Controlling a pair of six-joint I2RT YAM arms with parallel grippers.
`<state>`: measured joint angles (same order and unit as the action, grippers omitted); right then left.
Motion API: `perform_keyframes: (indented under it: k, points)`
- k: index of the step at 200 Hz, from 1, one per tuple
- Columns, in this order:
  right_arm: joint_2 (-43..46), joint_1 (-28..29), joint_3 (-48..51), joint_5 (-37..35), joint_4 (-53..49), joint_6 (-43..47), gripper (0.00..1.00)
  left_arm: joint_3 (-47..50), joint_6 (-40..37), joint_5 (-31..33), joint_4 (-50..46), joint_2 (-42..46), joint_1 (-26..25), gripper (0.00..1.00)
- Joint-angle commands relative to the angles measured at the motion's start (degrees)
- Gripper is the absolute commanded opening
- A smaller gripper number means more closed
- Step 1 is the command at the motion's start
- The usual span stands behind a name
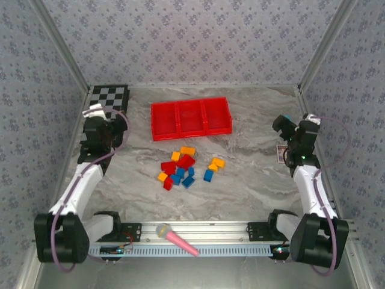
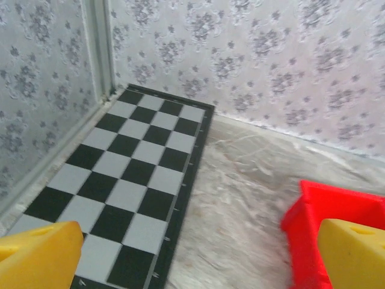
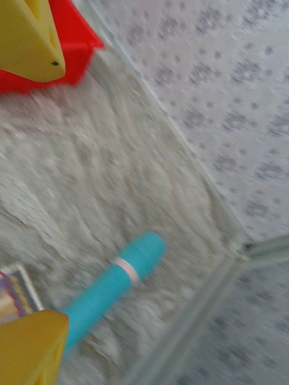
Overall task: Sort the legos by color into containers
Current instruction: Move the lego to the center of the table.
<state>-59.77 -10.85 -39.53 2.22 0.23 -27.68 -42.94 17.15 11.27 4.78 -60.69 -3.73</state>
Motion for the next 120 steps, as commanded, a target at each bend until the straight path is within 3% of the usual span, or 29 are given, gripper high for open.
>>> perform_keyframes:
  k: [1, 21, 63, 89, 120]
  points:
    - [-0.2, 1.1, -3.1, 16.0, -18.1, -7.1, 0.99, -5.2, 7.0, -3.2, -23.3, 3.5, -2.0, 1.00]
    - [-1.7, 4.1, -7.1, 20.8, -28.1, -2.5, 0.99, -7.3, 9.8, -5.6, -33.7, 7.6, -3.6, 1.00]
    - [-5.6, 16.3, -11.1, 19.5, -42.1, 7.9, 0.99, -4.3, 12.3, -9.2, -47.7, 17.8, -5.2, 1.00]
    - [-9.3, 24.8, -11.4, 16.6, -43.6, 6.5, 1.00, -2.9, 12.5, -11.0, -52.5, 23.2, -5.2, 1.00]
    - [-14.0, 34.6, -11.0, 10.1, -40.0, -3.0, 0.99, -2.3, 12.0, -10.1, -52.5, 26.5, -5.3, 1.00]
